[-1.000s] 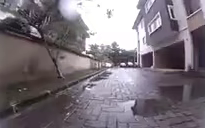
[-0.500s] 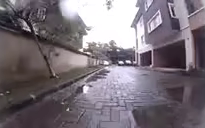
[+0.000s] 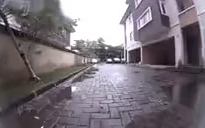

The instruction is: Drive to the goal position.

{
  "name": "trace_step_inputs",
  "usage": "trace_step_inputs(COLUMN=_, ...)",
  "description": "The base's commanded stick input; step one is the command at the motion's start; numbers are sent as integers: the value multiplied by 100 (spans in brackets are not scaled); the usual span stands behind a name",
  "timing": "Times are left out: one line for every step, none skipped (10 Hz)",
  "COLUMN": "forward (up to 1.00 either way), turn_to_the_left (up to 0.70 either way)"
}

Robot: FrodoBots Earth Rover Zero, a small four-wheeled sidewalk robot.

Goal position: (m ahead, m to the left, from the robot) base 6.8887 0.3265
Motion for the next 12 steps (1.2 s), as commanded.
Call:
trace_step_inputs(forward=85, turn_to_the_left=0)
trace_step_inputs(forward=85, turn_to_the_left=0)
trace_step_inputs(forward=85, turn_to_the_left=0)
trace_step_inputs(forward=85, turn_to_the_left=0)
trace_step_inputs(forward=85, turn_to_the_left=0)
trace_step_inputs(forward=85, turn_to_the_left=0)
trace_step_inputs(forward=85, turn_to_the_left=0)
trace_step_inputs(forward=85, turn_to_the_left=0)
trace_step_inputs(forward=85, turn_to_the_left=0)
trace_step_inputs(forward=85, turn_to_the_left=0)
trace_step_inputs(forward=85, turn_to_the_left=0)
trace_step_inputs(forward=85, turn_to_the_left=0)
